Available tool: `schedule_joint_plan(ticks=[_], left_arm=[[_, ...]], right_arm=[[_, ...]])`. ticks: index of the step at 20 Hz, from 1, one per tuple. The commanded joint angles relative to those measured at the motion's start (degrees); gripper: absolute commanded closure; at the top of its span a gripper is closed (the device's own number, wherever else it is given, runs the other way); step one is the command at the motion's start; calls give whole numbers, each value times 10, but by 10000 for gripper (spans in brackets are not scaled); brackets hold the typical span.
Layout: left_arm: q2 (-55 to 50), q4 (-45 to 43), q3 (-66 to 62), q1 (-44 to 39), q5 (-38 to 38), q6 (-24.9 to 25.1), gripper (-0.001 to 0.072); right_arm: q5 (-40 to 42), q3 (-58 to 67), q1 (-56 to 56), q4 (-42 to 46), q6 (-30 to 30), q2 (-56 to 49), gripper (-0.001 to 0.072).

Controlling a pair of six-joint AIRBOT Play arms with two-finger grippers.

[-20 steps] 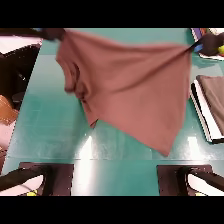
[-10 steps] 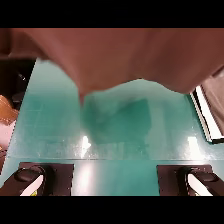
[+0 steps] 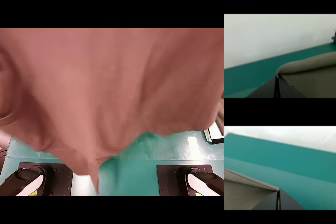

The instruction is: Fold the shirts.

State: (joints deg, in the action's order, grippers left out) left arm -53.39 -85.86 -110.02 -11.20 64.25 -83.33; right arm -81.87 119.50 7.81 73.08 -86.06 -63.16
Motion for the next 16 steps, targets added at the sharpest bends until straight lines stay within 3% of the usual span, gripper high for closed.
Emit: schedule_joint_plan(ticks=[1, 7, 8, 9, 10, 11, 12, 13, 14, 15, 16], left_arm=[[-102, -38, 82, 1, 42, -10, 684], [-325, -38, 169, 1, 33, -21, 681], [-353, -38, 169, 1, 27, -21, 584], [-374, -38, 169, 1, 17, -23, 292], [-390, -38, 169, 1, 11, -24, 126], [-398, -38, 169, 1, 9, -24, 127], [-398, -39, 169, 5, 9, -22, 127], [-396, -38, 162, 14, 22, -24, 127], [-389, -37, 158, 27, 40, -24, 128], [-377, -29, 158, 45, 64, -24, 215], [-365, -6, 161, 65, 86, -22, 217]], right_arm=[[-39, -12, 0, -6, 0, -112, 702], [-13, -177, 0, -96, 15, -275, 701], [-3, -188, 0, -111, 20, -295, 700], [0, -187, 0, -125, 27, -316, 700], [1, -180, 0, -136, 28, -333, 697], [3, -168, 0, -141, 28, -345, 624], [6, -151, -1, -151, 28, -355, 368], [6, -133, -5, -156, 28, -358, 297], [2, -119, -9, -169, 28, -356, 298], [-5, -111, -16, -184, 34, -348, 300], [-19, -115, -22, -196, 47, -333, 302]])
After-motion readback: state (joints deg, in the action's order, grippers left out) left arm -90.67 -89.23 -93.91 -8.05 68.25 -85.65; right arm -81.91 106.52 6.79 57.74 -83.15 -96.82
